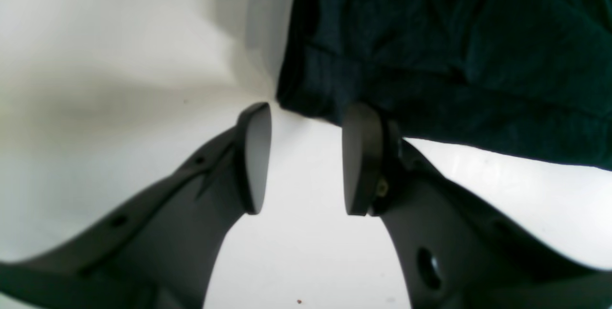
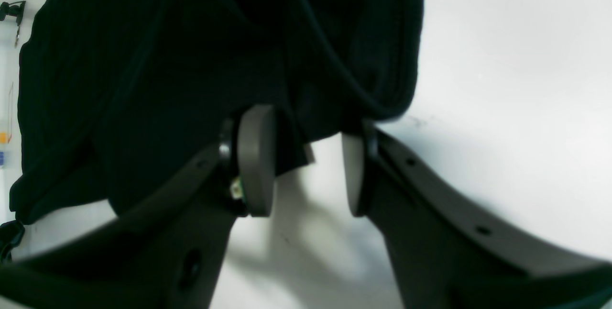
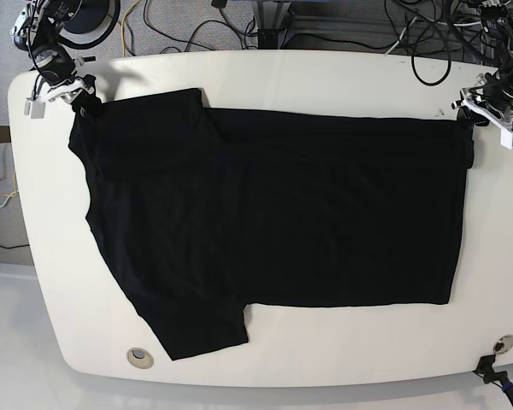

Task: Fold the T-shirt properly
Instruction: 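Open both grippers and reposition them along the shoulder edge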

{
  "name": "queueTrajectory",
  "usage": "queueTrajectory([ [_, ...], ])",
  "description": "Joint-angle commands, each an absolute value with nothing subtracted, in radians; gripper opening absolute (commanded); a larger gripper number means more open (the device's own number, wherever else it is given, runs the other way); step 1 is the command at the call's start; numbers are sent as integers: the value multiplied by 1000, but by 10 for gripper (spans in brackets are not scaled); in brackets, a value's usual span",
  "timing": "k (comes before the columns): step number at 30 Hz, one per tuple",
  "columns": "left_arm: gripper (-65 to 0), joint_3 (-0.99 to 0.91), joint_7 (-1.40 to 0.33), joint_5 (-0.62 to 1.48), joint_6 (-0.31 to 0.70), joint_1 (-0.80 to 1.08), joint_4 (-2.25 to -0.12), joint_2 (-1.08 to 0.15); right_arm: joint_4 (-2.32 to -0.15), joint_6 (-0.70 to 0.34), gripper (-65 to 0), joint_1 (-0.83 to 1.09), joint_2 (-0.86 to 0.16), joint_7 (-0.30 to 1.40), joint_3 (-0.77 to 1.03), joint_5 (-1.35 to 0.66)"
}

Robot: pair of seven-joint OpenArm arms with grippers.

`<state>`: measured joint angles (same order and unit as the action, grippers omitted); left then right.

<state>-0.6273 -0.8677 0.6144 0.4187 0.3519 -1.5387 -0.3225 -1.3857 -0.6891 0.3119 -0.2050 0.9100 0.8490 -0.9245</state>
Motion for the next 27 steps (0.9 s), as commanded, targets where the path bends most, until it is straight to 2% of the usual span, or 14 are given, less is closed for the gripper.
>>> queueTrajectory([
  [1,-425,-637,-849,628,415,349,-1556,-340,-1392,-698,-418,307,-221,899,856,-940],
  [6,-425,-637,-847,630,419,352,-1555,-339,-1394,-698,-420,301,-220,895,852,-936],
  [7,-427,-633,-870,618,403,354,-1555,-336,-1383,-698,-434,311,-211,986,850,-902],
  [8,-427,-635,-869,617,403,355,-1554,-336,-1381,-698,-455,309,-210,998,848,-906],
  [12,-423,-638,-868,617,404,358,-1550,-336,-1375,-698,-647,299,-211,1016,839,-903],
  [27,-418,-642,-854,616,399,360,-1559,-338,-1311,-698,-650,245,-242,1102,840,-1015],
])
